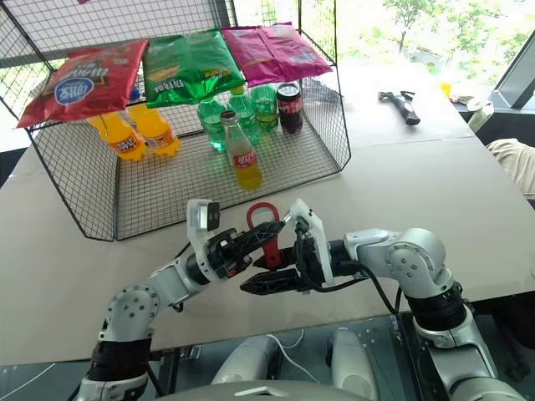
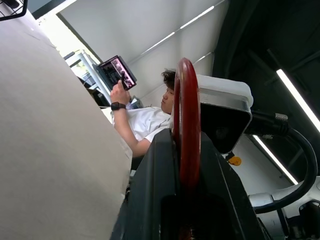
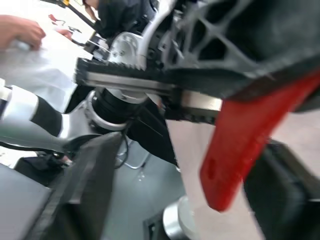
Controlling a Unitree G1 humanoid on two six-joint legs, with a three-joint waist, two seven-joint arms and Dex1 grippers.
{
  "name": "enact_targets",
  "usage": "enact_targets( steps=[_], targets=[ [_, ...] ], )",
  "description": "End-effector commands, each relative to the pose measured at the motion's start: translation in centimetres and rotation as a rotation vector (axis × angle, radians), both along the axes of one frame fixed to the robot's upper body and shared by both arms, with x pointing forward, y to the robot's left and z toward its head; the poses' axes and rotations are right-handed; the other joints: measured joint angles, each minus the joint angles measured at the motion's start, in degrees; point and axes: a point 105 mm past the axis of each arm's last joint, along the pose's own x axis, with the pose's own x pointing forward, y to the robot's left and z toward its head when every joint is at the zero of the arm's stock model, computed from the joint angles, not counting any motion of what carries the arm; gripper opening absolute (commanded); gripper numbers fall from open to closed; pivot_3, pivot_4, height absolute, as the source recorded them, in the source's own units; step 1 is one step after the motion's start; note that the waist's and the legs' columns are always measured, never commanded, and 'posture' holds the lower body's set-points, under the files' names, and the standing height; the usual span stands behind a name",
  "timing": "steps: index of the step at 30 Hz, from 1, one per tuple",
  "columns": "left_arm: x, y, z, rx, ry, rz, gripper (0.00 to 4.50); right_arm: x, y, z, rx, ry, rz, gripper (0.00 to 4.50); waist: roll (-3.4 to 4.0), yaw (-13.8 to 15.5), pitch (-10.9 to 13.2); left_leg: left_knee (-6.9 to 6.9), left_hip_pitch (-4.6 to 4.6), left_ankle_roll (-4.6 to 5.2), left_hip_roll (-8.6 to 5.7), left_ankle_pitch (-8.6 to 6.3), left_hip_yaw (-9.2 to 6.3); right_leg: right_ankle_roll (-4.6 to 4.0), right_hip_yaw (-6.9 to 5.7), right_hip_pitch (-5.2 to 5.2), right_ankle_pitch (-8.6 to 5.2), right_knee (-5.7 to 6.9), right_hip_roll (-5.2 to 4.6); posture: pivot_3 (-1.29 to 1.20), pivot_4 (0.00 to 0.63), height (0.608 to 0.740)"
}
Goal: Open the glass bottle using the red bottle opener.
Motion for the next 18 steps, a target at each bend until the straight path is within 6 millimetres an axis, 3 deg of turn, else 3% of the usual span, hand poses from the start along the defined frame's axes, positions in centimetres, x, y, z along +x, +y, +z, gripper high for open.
enact_targets(
  steps=[1, 4, 6, 14, 18],
  targets=[
    [-0.5, -0.1, 0.7, -0.002, -0.047, -0.018, 0.00, -0.5, 0.0, 1.0, 0.033, -0.010, 0.020, 2.16, 0.00, 0.0, 0.0, 0.00, 0.00, 0.00, 0.00, 0.00, 0.00, 0.00, 0.00, 0.00, 0.00, 0.00, 0.00, 0.00, 0.150, 0.740],
    [-0.6, 0.0, 0.5, 0.006, -0.051, -0.017, 0.00, -0.5, 0.0, 1.0, 0.031, -0.005, 0.020, 0.63, 0.01, 0.0, 0.0, 0.00, 0.00, 0.00, 0.00, 0.00, 0.01, 0.00, 0.00, 0.00, 0.00, 0.00, 0.00, 0.00, 0.150, 0.740],
    [-0.7, 0.0, 0.4, 0.010, -0.055, -0.019, 0.00, -0.5, 0.0, 1.0, 0.030, -0.002, 0.019, 0.06, 0.02, 0.0, 0.0, 0.00, 0.00, 0.00, 0.00, 0.00, 0.01, 0.00, 0.00, 0.00, 0.00, 0.00, 0.01, 0.00, 0.150, 0.740],
    [-1.1, 0.0, -0.1, 0.023, -0.027, -0.031, 0.00, -0.3, -0.1, 1.1, 0.041, 0.025, 0.003, 0.06, 0.03, 0.0, 0.0, -0.02, 0.00, 0.00, 0.00, 0.00, 0.00, 0.00, 0.00, 0.00, 0.00, -0.02, 0.00, 0.00, 0.150, 0.740],
    [-0.4, 0.1, -0.7, 0.082, -0.064, 0.024, 0.00, 0.3, -0.7, 1.0, 0.048, 0.047, -0.042, 0.06, 0.03, 0.0, 0.0, -0.02, 0.00, 0.00, 0.00, 0.00, 0.00, 0.00, -0.01, 0.00, 0.00, -0.02, 0.00, 0.00, 0.150, 0.740]
  ],
)
